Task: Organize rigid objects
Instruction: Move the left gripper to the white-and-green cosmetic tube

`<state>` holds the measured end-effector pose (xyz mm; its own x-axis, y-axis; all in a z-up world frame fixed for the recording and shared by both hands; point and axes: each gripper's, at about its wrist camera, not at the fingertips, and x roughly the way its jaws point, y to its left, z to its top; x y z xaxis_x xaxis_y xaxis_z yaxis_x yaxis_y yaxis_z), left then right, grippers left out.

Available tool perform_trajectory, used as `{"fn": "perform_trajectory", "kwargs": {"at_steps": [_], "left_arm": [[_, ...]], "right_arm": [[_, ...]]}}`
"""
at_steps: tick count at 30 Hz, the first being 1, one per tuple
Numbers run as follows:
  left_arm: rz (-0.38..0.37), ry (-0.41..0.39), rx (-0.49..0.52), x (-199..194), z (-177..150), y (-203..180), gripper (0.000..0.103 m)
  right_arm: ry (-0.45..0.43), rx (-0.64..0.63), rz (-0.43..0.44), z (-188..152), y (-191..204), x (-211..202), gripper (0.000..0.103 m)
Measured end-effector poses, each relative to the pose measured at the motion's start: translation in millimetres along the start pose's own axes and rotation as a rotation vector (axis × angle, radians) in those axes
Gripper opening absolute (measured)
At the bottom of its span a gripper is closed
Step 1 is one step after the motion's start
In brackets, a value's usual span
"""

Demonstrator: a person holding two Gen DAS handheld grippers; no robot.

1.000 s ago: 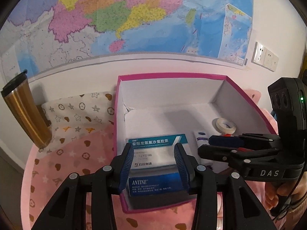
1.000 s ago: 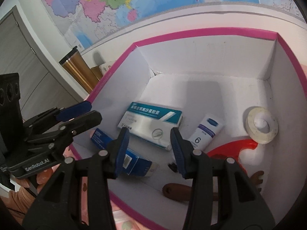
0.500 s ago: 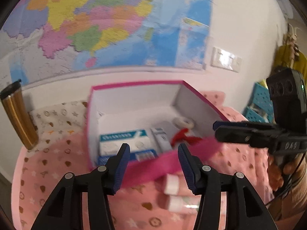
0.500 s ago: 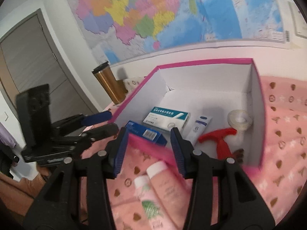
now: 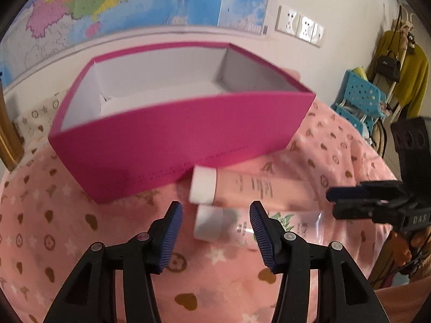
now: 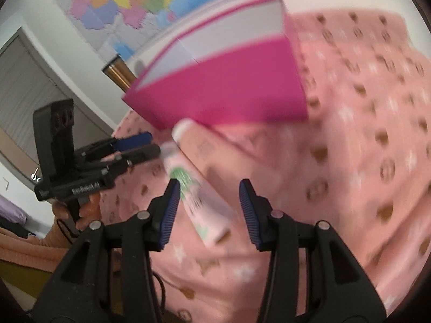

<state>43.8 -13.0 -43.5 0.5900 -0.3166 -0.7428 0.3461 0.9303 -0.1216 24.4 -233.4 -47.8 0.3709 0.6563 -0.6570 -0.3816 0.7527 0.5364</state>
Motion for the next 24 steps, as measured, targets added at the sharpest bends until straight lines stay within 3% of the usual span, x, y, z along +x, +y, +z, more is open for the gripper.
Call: {"fn": "perform_trajectory", "kwargs": {"at_steps": [10, 18, 24], "left_arm": [[-0.025, 0.043, 0.002, 10.3, -10.0, -6.1, 0.051], [-0.037, 0.059, 0.002, 5.3, -14.7, -8.7, 0.051], [-0.057, 0.058, -0.013, 0.4, -20.0, -13.8, 0.051]], "right_arm": [[0.055, -0.01, -0.002, -26.5, 7.7, 15.4, 0.048], [0.031, -0.022, -0.064, -21.6, 9.5, 15.1, 0.036], [-0.009, -0.038, -0.098, -13.1, 8.1, 6.0, 0.036]]}}
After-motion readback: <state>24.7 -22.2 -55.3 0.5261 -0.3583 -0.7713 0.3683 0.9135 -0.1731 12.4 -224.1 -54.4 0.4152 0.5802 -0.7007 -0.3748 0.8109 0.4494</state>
